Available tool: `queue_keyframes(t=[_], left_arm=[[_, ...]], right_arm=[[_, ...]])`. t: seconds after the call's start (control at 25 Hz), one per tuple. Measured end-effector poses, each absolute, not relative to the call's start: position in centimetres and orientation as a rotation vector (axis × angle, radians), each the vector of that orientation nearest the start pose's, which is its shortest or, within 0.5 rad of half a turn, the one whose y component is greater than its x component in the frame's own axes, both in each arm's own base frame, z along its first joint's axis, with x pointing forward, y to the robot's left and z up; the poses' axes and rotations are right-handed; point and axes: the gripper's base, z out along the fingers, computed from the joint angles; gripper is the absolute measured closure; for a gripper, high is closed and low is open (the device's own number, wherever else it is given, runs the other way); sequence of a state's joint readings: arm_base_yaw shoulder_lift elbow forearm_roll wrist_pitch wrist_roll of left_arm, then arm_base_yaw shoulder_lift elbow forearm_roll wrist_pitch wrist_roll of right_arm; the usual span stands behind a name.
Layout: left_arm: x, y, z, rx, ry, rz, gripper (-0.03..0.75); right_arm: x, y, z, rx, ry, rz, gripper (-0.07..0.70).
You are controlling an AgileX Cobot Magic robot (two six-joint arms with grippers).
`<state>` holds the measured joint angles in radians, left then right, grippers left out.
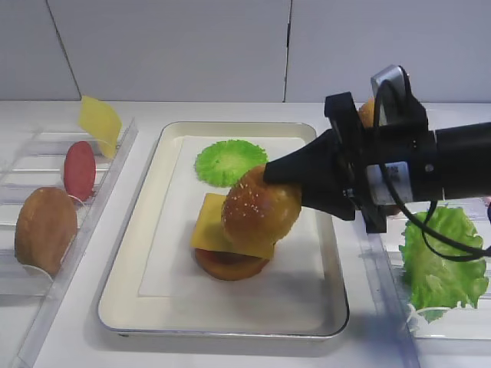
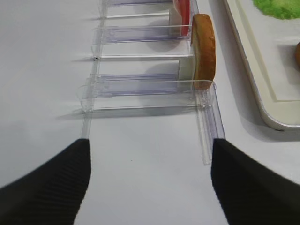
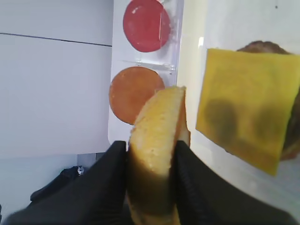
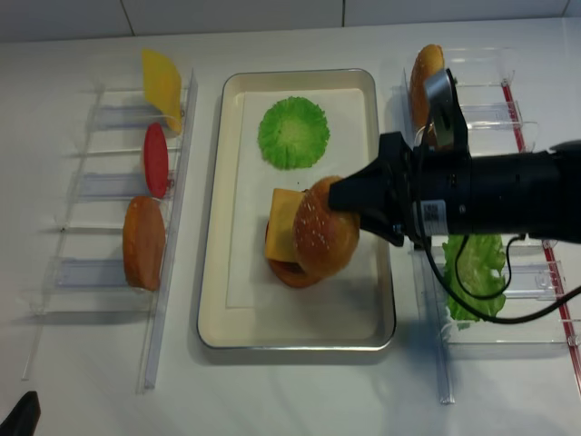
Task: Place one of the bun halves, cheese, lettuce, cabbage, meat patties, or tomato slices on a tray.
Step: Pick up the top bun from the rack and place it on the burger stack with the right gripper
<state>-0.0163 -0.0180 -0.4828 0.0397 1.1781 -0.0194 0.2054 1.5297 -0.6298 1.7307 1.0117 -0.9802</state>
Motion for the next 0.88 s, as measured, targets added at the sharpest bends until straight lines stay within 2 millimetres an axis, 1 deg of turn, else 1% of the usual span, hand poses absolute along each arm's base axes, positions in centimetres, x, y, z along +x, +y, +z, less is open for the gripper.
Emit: queue_keyframes(t=[0.12, 0.2, 0.28, 0.36, 0.52, 0.68, 0.88], left_arm=[[-1.1, 0.4, 26.3, -0.008, 2.16, 0.028, 0.183], [-1.1, 0.4, 26.3, -0.008, 2.16, 0.028, 0.183], [-1.1, 0.4, 26.3, -0.008, 2.16, 0.028, 0.183], [-1.1, 0.4, 26.3, -0.008, 2.16, 0.028, 0.183], [-1.1, 0.4, 26.3, -0.008, 2.16, 0.028, 0.183], [-1.1, 0.4, 26.3, -0.008, 2.16, 0.028, 0.183], [-1.1, 0.4, 26.3, -0.008, 2.16, 0.028, 0.183]], right_arm=[[24.4, 13.0, 22.5, 0.074, 2.27, 1.662, 0.37], [24.7, 13.6, 22.9, 0.047, 2.257, 1.668, 0.37], [24.7, 14.3, 22.6, 0.031, 2.275, 1.682, 0.37], [25.0, 14.8, 21.8, 0.029, 2.307, 1.689, 0.37], [26.4, 15.3, 20.8, 0.047, 2.332, 1.691, 0.37], [27.6, 15.6, 20.8, 0.034, 2.318, 1.706, 0.37], [27.9, 15.8, 20.6, 0.036, 2.323, 1.714, 0.37]])
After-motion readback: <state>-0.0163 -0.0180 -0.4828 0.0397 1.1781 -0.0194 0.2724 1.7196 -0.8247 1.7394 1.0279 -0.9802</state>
